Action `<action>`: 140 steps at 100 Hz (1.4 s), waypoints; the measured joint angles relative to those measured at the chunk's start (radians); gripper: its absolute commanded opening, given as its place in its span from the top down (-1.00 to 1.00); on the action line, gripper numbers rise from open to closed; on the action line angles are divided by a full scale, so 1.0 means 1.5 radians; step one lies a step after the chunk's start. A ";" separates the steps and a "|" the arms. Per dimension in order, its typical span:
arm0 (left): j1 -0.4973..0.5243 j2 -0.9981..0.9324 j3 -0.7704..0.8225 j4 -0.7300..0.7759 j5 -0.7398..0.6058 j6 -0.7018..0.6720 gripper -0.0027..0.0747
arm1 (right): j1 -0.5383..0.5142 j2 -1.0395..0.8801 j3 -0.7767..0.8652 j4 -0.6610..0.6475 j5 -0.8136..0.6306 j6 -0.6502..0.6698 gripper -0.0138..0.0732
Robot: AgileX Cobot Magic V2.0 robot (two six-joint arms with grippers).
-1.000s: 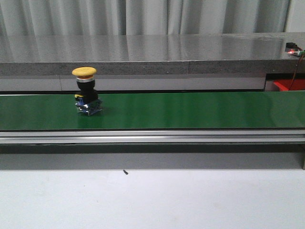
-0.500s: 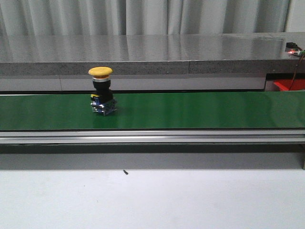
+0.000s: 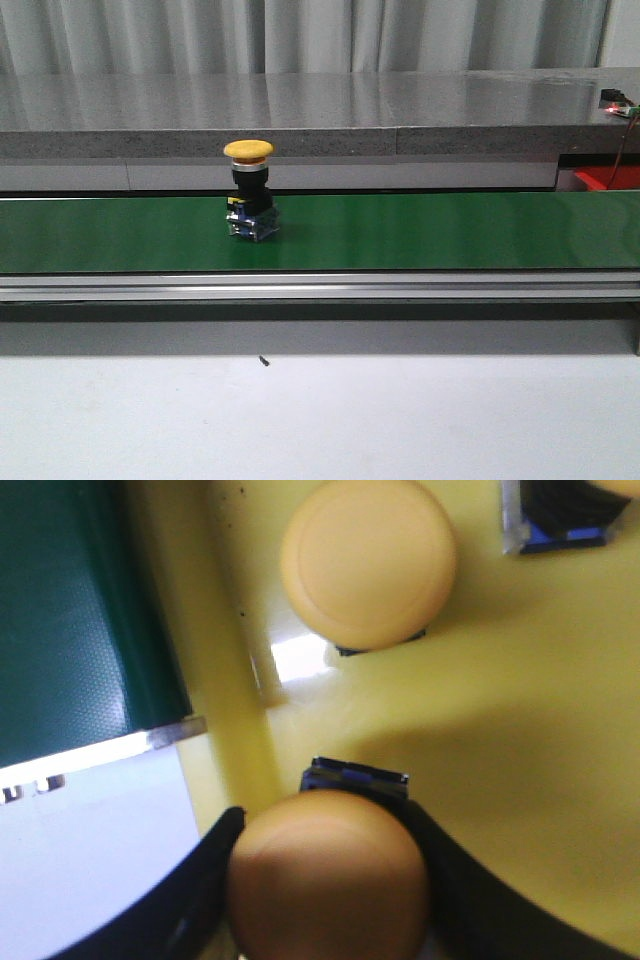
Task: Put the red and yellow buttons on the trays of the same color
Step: 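Lift the yellow button and drop it into the yellow tray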
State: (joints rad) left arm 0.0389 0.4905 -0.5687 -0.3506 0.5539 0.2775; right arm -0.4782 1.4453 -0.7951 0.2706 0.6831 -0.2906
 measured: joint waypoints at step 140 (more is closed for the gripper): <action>0.000 0.000 0.000 0.000 0.000 0.000 0.98 | 0.179 -0.081 -0.092 0.052 0.069 -0.137 -0.35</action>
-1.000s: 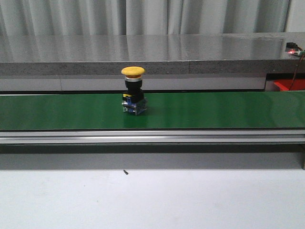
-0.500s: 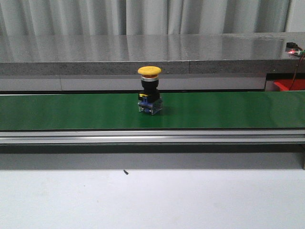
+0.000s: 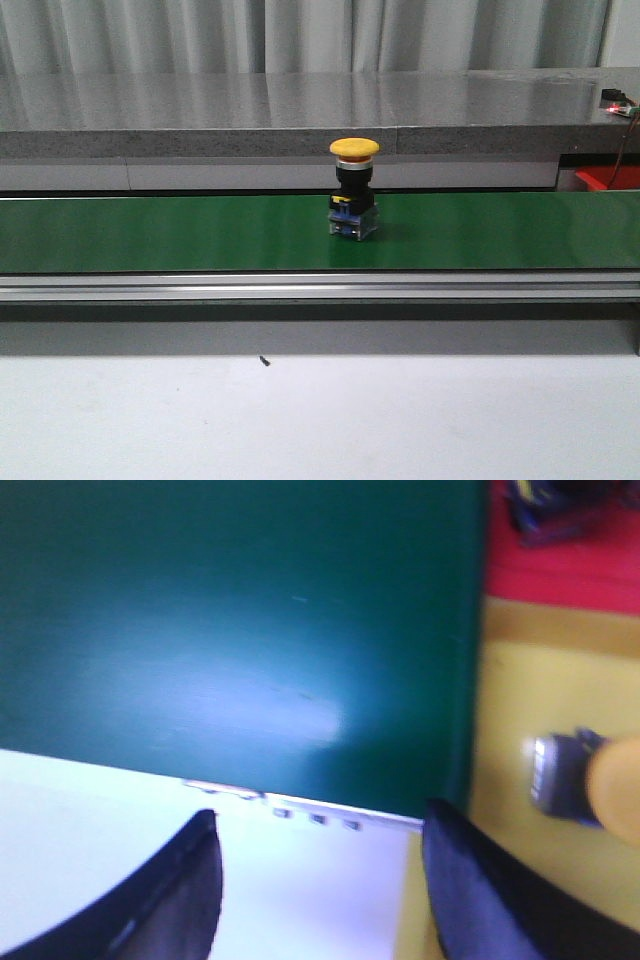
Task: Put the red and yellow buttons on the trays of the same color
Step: 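Lift the yellow button and drop it into the yellow tray, then grasp the second yellow button at the belt end with the right gripper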
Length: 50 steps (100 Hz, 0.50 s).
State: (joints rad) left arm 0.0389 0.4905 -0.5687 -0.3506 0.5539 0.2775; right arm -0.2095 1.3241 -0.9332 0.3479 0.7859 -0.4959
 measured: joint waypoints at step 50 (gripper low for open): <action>0.000 0.000 0.000 0.000 0.000 0.000 0.98 | 0.206 0.048 -0.075 0.021 -0.037 -0.041 -0.35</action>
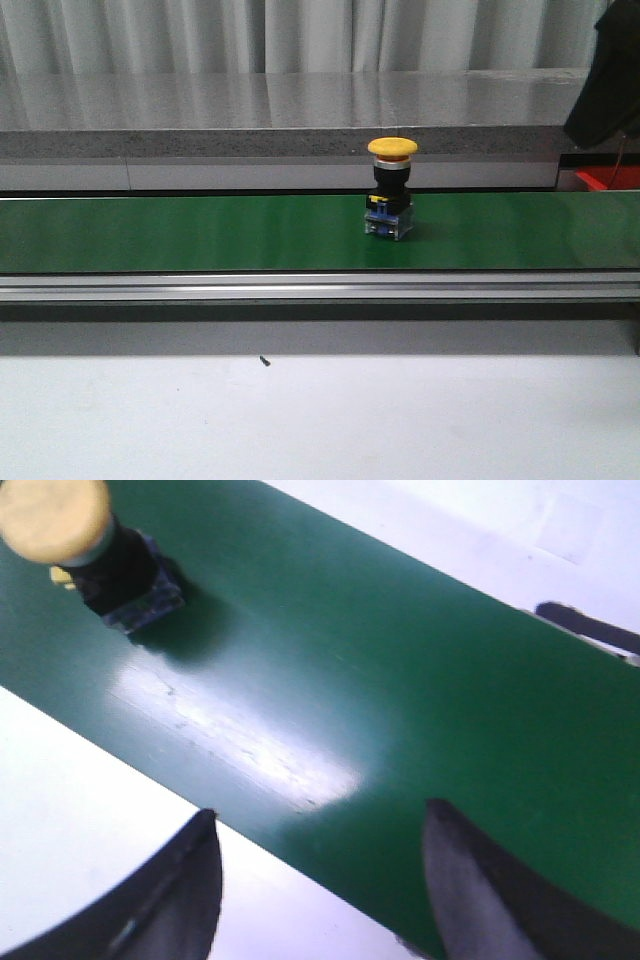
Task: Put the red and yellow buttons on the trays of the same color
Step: 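Grasp the second yellow button at the belt end with the right gripper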
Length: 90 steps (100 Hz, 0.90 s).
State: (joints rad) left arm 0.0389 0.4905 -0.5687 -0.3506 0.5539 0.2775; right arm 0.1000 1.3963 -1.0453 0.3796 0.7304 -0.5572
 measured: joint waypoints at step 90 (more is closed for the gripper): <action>0.000 0.000 0.000 0.000 0.000 0.000 0.98 | 0.104 0.221 -0.192 0.019 0.051 -0.002 0.14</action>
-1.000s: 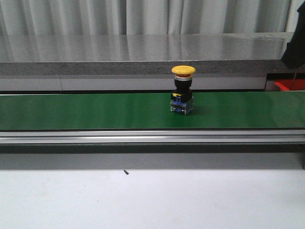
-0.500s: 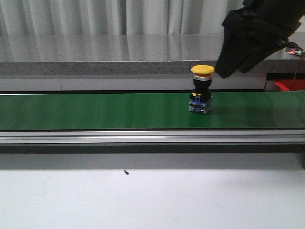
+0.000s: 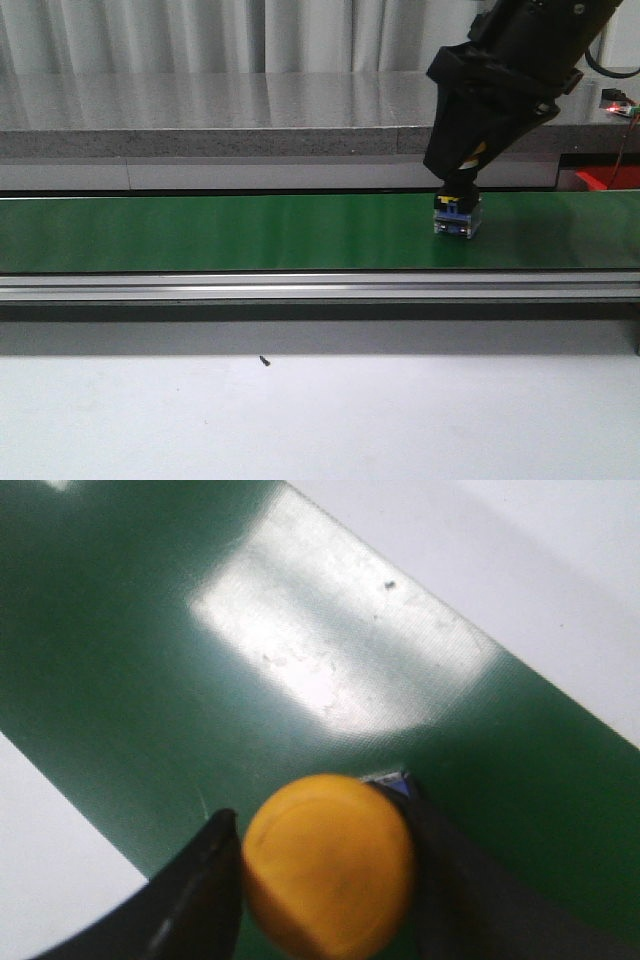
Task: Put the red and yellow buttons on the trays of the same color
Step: 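Grasp the second yellow button at the belt end with the right gripper, then lift the yellow button and drop it into the yellow tray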
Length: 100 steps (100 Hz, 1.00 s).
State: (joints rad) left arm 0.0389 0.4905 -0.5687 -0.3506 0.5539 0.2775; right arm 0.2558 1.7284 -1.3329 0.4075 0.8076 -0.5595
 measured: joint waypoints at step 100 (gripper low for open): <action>0.000 0.000 0.000 0.000 0.000 0.000 0.98 | -0.430 -0.268 0.085 0.012 0.154 0.015 0.21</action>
State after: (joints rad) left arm 0.0389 0.4905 -0.5687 -0.3506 0.5539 0.2775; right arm -0.3885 1.3265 -1.2049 0.4261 1.0382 -0.5364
